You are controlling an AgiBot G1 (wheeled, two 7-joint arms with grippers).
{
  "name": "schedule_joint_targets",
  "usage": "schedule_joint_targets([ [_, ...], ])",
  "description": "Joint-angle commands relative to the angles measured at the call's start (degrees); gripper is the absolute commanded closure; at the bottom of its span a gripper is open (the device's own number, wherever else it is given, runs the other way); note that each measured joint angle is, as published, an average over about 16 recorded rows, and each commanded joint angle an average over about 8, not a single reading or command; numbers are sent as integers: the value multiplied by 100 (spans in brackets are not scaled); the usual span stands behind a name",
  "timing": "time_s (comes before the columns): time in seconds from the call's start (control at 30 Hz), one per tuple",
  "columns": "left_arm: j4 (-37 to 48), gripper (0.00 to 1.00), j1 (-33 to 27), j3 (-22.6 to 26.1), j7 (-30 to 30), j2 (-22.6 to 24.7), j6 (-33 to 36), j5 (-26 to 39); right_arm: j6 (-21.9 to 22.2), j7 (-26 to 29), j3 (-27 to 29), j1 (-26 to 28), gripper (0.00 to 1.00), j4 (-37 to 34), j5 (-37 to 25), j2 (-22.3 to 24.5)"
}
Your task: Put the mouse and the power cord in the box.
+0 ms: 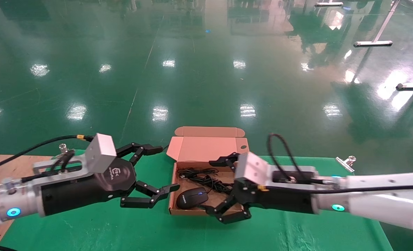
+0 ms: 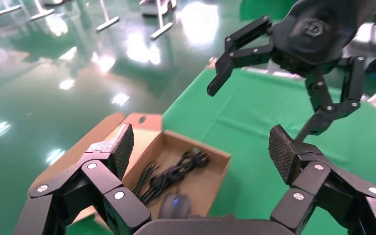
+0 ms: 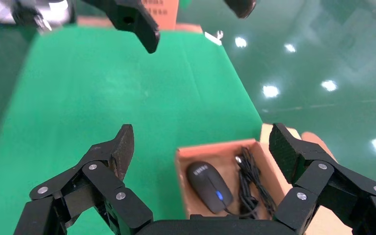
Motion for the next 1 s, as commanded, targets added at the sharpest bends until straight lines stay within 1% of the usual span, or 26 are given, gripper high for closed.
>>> schedule_joint_targets([
  [0.03, -125, 0, 65, -148, -111, -59, 152, -40, -146, 115, 160, -103, 0, 129, 159, 145],
  [0.8, -1564, 0, 816, -1863, -1399, -746, 1906, -501, -1837, 1438, 2005, -1297, 0, 1619, 1994, 1816],
  [0.9, -1721, 0, 897, -2050, -1538, -821, 2097, -550, -2018, 1570, 2202, -1422, 0, 1777, 2190, 1993],
  [1.0, -1796, 0, 935, -2139, -1603, -856, 2187, -573, -2101, 1631, 2294, -1480, 0, 1851, 2281, 2076],
])
